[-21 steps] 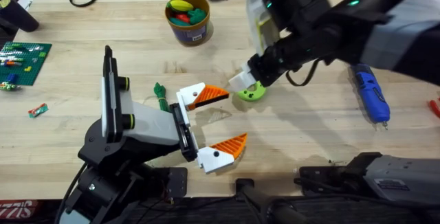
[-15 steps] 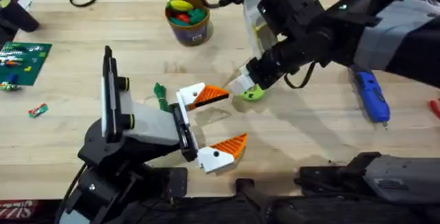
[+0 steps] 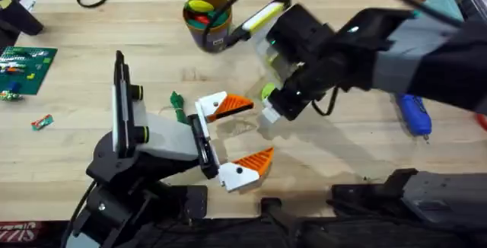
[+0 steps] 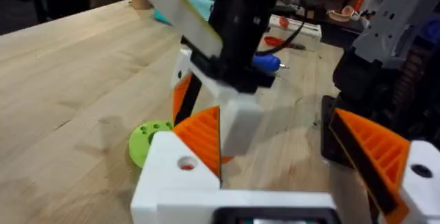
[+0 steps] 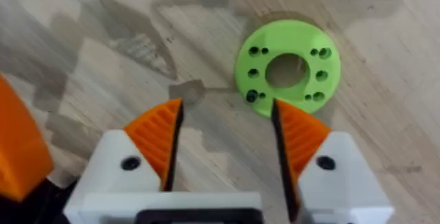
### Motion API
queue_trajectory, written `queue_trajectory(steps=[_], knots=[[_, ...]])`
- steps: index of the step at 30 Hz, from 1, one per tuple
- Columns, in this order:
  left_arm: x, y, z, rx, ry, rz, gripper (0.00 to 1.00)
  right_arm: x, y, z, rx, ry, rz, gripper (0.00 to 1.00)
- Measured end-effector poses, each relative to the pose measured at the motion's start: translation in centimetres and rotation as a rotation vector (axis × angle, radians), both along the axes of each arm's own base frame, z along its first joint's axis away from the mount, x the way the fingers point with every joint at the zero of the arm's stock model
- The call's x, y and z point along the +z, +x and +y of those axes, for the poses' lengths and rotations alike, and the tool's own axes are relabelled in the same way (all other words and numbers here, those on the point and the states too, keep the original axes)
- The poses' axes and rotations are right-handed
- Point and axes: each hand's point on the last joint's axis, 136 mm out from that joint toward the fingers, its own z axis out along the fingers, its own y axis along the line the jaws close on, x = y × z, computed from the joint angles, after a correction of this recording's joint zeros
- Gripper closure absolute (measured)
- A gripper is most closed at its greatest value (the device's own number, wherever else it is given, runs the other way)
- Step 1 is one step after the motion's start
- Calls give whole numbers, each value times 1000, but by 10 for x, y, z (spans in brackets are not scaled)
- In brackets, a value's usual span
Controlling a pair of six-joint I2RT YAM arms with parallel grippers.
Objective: Pick up the gripper from the table and insert it into the empty holder that is missing its gripper. Then pick up a screw, insert it into the mounting hole, and use the screwdriver to tighten it. Finally, clean up the table by picking up the vegetable and placing it into the bucket.
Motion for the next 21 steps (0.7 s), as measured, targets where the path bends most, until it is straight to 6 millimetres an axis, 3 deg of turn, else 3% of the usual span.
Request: queue_trajectory(steps=[3,14,21], knots=[[0,0,0,0,0,0,19,-11,0,1,23,-43,-1,400],[0,0,0,0,0,0,19,-18,8,-4,15,-90,-39,489],[0,0,0,0,0,0,19,-23,9,-5,16,-107,-31,644]])
